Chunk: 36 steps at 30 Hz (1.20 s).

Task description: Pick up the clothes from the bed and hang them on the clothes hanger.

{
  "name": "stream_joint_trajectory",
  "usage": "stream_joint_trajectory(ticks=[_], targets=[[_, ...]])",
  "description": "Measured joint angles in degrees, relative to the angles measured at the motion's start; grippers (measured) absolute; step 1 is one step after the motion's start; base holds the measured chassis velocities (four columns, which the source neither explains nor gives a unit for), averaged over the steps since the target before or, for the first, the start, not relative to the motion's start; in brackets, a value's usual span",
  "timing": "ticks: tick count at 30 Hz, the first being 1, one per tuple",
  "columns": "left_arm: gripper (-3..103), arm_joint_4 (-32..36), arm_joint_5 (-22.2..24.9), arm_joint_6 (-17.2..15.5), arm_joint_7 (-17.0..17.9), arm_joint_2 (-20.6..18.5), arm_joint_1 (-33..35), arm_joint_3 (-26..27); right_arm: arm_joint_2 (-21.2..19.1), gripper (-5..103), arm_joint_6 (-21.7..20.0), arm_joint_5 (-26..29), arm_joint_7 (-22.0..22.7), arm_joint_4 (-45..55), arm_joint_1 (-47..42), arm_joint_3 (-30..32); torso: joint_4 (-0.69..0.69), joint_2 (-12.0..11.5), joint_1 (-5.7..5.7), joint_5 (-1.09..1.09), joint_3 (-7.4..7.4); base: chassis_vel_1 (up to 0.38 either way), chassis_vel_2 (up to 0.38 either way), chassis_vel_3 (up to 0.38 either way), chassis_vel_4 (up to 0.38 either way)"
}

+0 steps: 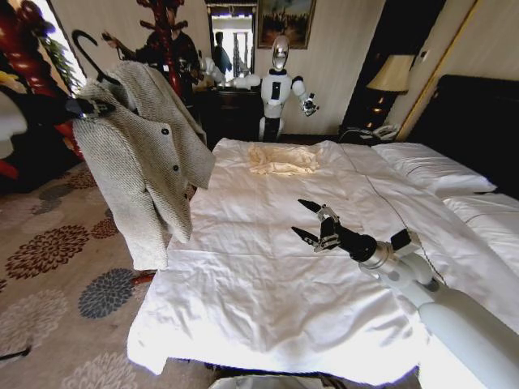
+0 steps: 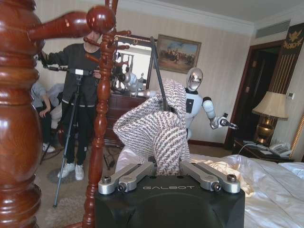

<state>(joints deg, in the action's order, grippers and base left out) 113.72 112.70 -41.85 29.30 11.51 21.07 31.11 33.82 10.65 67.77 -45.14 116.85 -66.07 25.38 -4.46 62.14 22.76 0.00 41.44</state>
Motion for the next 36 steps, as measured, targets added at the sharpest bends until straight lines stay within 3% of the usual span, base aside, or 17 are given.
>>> stream_joint_trajectory(ticks=[11,20,29,36], targets=[[6,-0.02,1.57,-0.33,-1.00,-2.73,3.35,8.13,-0.02,100,0.13,-0.36,0.12,0.93,-0.85,0.56,-0.01,0.00,0.00,0.02,0.00,0.000,0.000,0.000,0.000],[6,-2.61,1.31,-0.37,-1.80,-3.32,3.52,9.23,-0.18,100,0.16,-0.39,0.32,1.33,-0.89,0.67,-0.02,0.00,0.00,0.01,0.00,0.000,0.000,0.000,0.000],[6,-6.09,-3.52,-0.38,-4.14,-2.10,7.80,11.31,-0.22,100,0.27,-0.75,0.32,1.01,-1.04,0.52,-0.02,0.00,0.00,0.00,0.00,0.000,0.000,0.000,0.000],[6,-10.02,-8.59,-0.19,-8.00,-1.83,6.16,7.28,-0.04,100,0.30,-0.92,0.30,0.49,-0.67,0.02,-0.03,0.00,0.00,0.01,0.00,0.000,0.000,0.000,0.000]])
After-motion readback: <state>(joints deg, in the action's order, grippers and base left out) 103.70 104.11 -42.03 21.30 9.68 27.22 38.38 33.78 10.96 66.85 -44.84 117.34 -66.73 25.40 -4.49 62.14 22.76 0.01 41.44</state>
